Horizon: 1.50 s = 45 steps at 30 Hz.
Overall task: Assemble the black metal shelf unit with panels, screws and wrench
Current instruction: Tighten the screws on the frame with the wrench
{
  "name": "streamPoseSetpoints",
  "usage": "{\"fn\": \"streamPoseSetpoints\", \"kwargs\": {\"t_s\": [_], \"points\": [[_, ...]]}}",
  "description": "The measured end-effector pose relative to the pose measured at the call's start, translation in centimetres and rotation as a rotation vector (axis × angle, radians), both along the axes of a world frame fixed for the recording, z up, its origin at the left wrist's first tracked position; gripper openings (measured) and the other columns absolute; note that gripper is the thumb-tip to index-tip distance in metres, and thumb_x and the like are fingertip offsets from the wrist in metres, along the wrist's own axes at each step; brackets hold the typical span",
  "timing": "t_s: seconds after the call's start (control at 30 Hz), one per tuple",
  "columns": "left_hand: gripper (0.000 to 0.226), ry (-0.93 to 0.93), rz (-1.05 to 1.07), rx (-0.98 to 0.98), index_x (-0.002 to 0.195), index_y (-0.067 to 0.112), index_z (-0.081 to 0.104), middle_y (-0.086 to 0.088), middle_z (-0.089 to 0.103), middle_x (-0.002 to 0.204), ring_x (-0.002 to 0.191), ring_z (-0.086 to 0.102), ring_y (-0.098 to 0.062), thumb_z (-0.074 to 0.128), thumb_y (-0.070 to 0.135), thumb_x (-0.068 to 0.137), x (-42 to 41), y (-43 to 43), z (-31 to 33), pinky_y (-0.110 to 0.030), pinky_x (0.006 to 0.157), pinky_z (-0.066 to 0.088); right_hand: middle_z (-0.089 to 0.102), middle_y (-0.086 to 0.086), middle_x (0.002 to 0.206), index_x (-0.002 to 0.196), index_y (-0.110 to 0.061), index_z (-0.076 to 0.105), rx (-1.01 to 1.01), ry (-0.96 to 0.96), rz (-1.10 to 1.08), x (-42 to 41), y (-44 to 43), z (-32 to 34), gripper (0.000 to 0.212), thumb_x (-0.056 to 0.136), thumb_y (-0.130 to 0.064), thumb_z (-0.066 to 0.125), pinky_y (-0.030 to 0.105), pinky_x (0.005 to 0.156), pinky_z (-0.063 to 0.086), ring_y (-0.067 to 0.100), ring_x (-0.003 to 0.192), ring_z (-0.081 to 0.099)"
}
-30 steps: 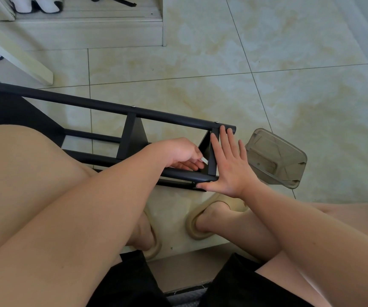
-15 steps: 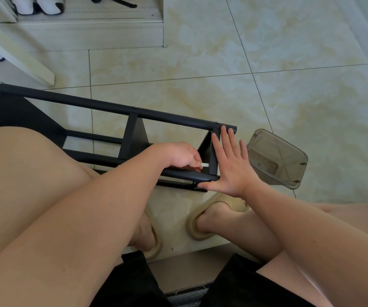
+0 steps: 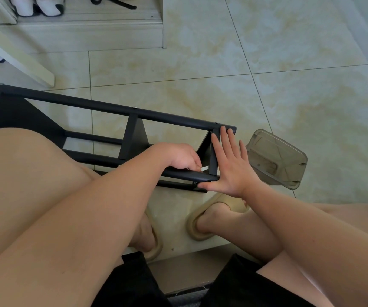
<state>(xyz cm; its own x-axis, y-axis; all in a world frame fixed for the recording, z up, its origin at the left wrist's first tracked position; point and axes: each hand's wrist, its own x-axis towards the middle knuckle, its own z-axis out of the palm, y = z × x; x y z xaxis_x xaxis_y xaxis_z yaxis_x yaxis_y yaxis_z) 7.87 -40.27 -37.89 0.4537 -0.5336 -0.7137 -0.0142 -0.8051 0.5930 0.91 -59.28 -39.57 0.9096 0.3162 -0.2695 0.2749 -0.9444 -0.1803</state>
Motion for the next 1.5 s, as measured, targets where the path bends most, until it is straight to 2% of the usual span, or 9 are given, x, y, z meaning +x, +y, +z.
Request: {"fn": "streamPoseSetpoints", "kwargs": {"t_s": [0.23, 0.43, 0.53, 0.6, 0.67, 0.77, 0.9, 1.2, 1.5], "points": [[0.016, -0.002, 0.244, -0.06, 0.104, 0.013, 0.075, 0.004, 0.071, 0.079, 0.071, 0.062, -0.009, 0.063, 0.012, 0.093, 0.3, 0.5, -0.2, -0.026, 0.075, 0.054, -0.025, 0.011, 0.166, 0.161, -0.018, -0.013, 0.004, 0.003, 0.004, 0.1, -0.1, 0.0, 0.135, 0.065, -0.096, 0.041, 0.058, 0.124, -0.001, 0.028, 0.152, -0.027], [0.017, -0.12, 0.183, -0.002, 0.084, 0.028, 0.069, 0.01, 0.065, 0.092, 0.09, 0.059, -0.015, 0.062, 0.014, 0.091, 0.4, -0.3, 0.2, -0.027, 0.077, 0.045, -0.025, 0.01, 0.166, 0.161, -0.018, -0.013, 0.014, -0.002, 0.005, 0.1, -0.1, 0.0, 0.135, 0.064, -0.096, 0.039, 0.058, 0.124, -0.001, 0.028, 0.152, -0.026], [0.014, 0.023, 0.338, -0.102, 0.083, 0.028, 0.068, 0.002, 0.069, 0.1, 0.095, 0.065, -0.015, 0.063, 0.016, 0.09, 0.2, -0.7, 0.0, -0.031, 0.083, 0.055, -0.025, 0.01, 0.166, 0.161, -0.018, -0.013, 0.015, -0.001, 0.007, 0.1, -0.2, 0.0, 0.134, 0.065, -0.095, 0.041, 0.058, 0.124, -0.001, 0.028, 0.152, -0.027], [0.003, 0.165, 0.499, -0.203, 0.094, 0.019, 0.067, -0.001, 0.07, 0.099, 0.097, 0.067, -0.013, 0.064, 0.017, 0.092, 0.1, -1.1, 0.1, -0.034, 0.09, 0.056, -0.025, 0.01, 0.166, 0.161, -0.018, -0.013, 0.023, 0.0, 0.005, 0.1, -0.2, 0.0, 0.134, 0.065, -0.094, 0.043, 0.058, 0.124, -0.001, 0.027, 0.152, -0.027], [0.013, 0.263, 0.643, -0.276, 0.106, 0.01, 0.064, -0.004, 0.07, 0.096, 0.097, 0.068, -0.017, 0.065, 0.016, 0.093, 0.0, -1.5, 0.0, -0.035, 0.091, 0.055, -0.025, 0.009, 0.166, 0.161, -0.018, -0.012, 0.026, 0.0, 0.002, 0.1, -0.2, 0.0, 0.134, 0.065, -0.094, 0.044, 0.057, 0.124, -0.001, 0.027, 0.152, -0.027], [0.018, 0.276, 0.692, -0.272, 0.108, 0.012, 0.063, -0.005, 0.072, 0.095, 0.092, 0.07, -0.016, 0.069, 0.018, 0.092, -0.1, -1.7, -0.3, -0.032, 0.085, 0.056, -0.023, 0.01, 0.166, 0.161, -0.017, -0.01, 0.028, -0.008, 0.004, 0.1, -0.1, -0.1, 0.134, 0.065, -0.095, 0.043, 0.058, 0.124, 0.0, 0.027, 0.152, -0.026], [0.012, 0.318, 0.798, -0.278, 0.103, 0.015, 0.061, -0.001, 0.069, 0.084, 0.074, 0.067, -0.011, 0.068, 0.018, 0.094, -0.1, -1.5, -0.5, -0.024, 0.064, 0.052, -0.021, 0.01, 0.167, 0.162, -0.017, -0.008, 0.037, -0.017, 0.0, 0.1, -0.2, -0.2, 0.135, 0.065, -0.095, 0.044, 0.058, 0.124, 0.001, 0.028, 0.153, -0.024], [0.017, 0.205, 0.859, -0.294, 0.103, 0.018, 0.064, -0.004, 0.073, 0.088, 0.073, 0.072, -0.012, 0.072, 0.012, 0.09, -0.1, -1.7, -0.8, -0.025, 0.062, 0.054, -0.021, 0.011, 0.167, 0.162, -0.017, -0.007, 0.031, -0.018, 0.0, 0.1, -0.2, -0.3, 0.135, 0.065, -0.095, 0.043, 0.059, 0.124, 0.002, 0.028, 0.153, -0.024], [0.021, 0.298, 0.927, -0.357, 0.112, 0.01, 0.063, -0.009, 0.076, 0.095, 0.082, 0.076, -0.016, 0.07, 0.013, 0.093, -0.1, -1.6, -0.6, -0.026, 0.066, 0.057, -0.021, 0.011, 0.167, 0.162, -0.017, -0.008, 0.035, -0.015, 0.001, 0.1, -0.2, -0.1, 0.135, 0.065, -0.096, 0.042, 0.059, 0.124, 0.001, 0.028, 0.153, -0.024]]}}
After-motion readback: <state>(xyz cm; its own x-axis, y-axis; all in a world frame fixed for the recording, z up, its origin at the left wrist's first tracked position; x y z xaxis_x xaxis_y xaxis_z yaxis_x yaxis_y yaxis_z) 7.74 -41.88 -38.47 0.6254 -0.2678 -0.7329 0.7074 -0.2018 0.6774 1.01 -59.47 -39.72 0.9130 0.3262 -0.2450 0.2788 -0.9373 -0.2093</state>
